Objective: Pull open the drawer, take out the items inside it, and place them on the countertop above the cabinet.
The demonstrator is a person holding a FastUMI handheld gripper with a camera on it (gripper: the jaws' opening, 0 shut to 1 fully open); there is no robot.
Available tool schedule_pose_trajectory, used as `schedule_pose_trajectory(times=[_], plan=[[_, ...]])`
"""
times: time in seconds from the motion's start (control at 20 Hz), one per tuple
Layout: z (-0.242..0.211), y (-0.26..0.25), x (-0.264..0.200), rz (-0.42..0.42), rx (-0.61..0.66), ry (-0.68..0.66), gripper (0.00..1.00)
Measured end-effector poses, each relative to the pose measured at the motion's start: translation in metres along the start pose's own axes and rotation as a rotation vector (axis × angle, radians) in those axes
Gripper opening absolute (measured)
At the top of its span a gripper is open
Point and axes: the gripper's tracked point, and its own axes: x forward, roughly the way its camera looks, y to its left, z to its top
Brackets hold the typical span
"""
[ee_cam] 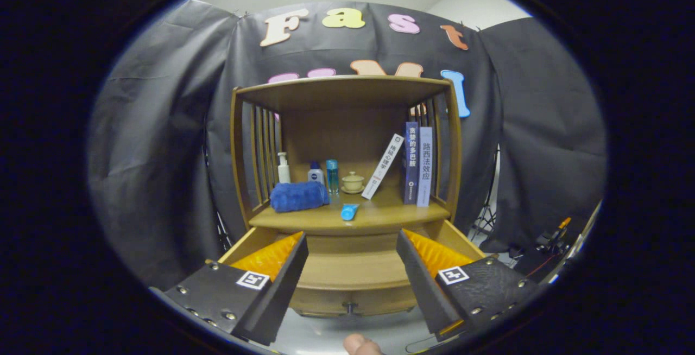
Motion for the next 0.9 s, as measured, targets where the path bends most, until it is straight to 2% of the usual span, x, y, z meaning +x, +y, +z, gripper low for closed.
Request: schedule_pose_trajectory(times=[0.35, 0.6, 0.75, 0.9], plan=[[-0.051, -0.013, -0.017, 0.009, 0.006, -0.054, 0.97], [-0.109, -0.015, -0.014, 0.025, -0.019, -0.022, 0.97], [-0.140, -0.017, -0.006, 0.033, -0.056, -0.047, 0.97], [-0.158, -0.009, 0.005, 0.042, -0.048, -0.039, 0.97]])
